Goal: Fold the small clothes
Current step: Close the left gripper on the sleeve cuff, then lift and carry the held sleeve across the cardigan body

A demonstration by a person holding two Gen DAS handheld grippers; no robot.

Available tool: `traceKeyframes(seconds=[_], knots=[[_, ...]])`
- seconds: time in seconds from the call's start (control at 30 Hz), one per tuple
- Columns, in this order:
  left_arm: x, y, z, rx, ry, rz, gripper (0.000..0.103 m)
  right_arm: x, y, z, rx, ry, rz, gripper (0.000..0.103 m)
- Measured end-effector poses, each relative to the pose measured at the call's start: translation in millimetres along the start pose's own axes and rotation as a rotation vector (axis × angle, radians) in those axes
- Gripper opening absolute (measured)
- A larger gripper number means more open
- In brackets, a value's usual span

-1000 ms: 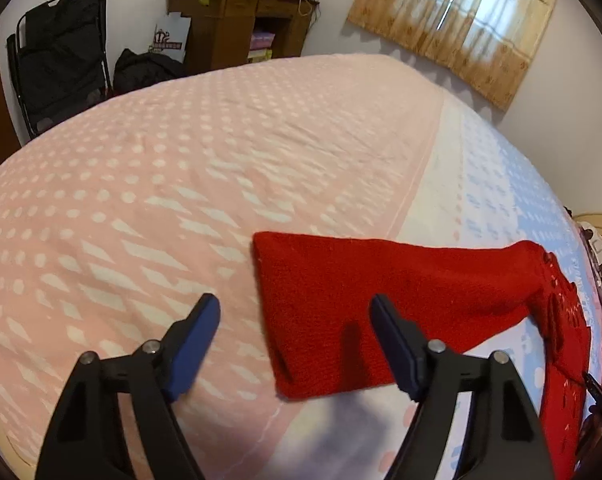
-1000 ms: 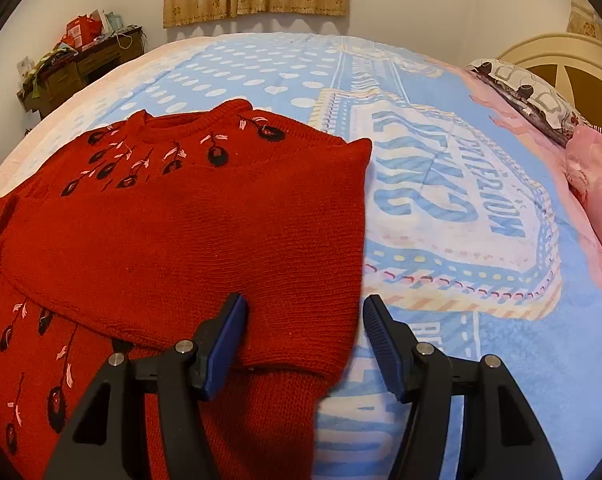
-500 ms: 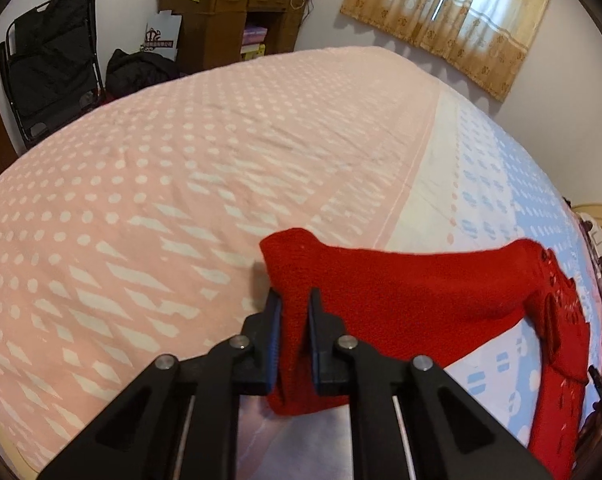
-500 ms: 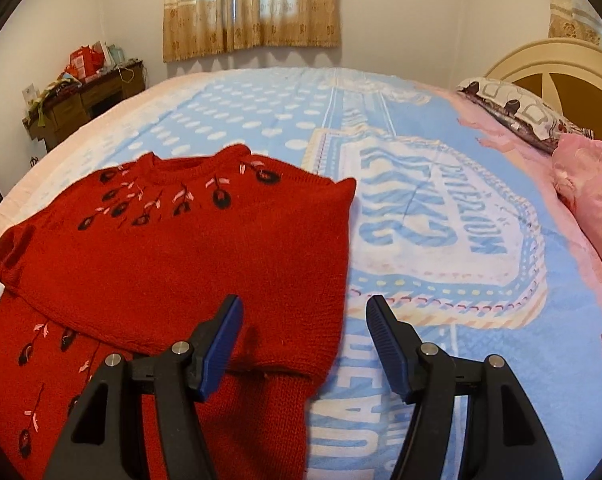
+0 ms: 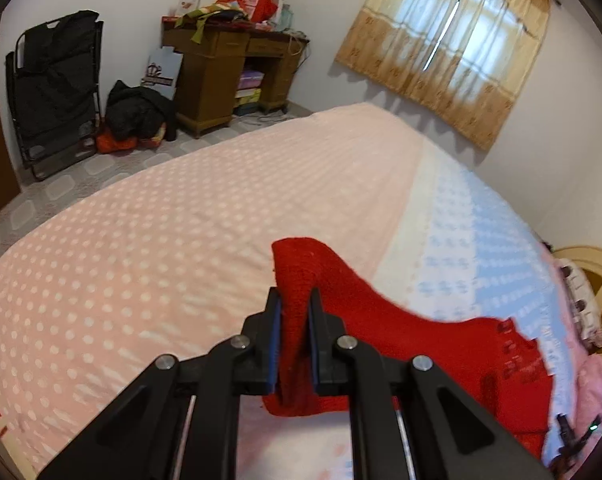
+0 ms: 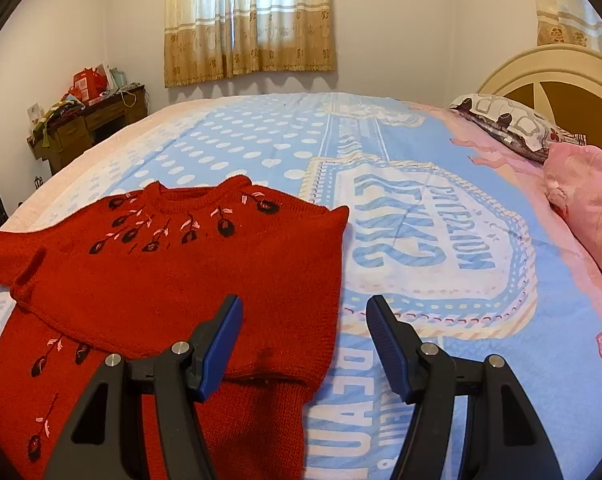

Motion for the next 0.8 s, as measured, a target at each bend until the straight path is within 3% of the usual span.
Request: traceKeyframes(seconds=[0.2,0.53,0.8], knots=[[55.9,-5.5,-17.7,0.005,0.126,0.005,0.012,0.8,-1.2,-1.8,0.009,-0.003,0.004,0.065],[175.3,-2.7,-43.1,0.012,0.293,0.112,0.012,0.3,-8.4,-13.5,0.057,-0.042,0.030,0.065],[251.3,8.3,-49.7,0.012,0.335,0.206,0.012,4.8,-15.6,-27.0,0.101,-0.061,0.062,0.066]])
Point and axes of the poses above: each gripper's, at about its wrist camera, not at the fingertips, and z roughly the way its jaws point, x to its right, y to its underside, the point moved 10 cm from there along z, roughly the way its jaws point, and after that the axes turned 1 degree about y, right-handed, at the moved point
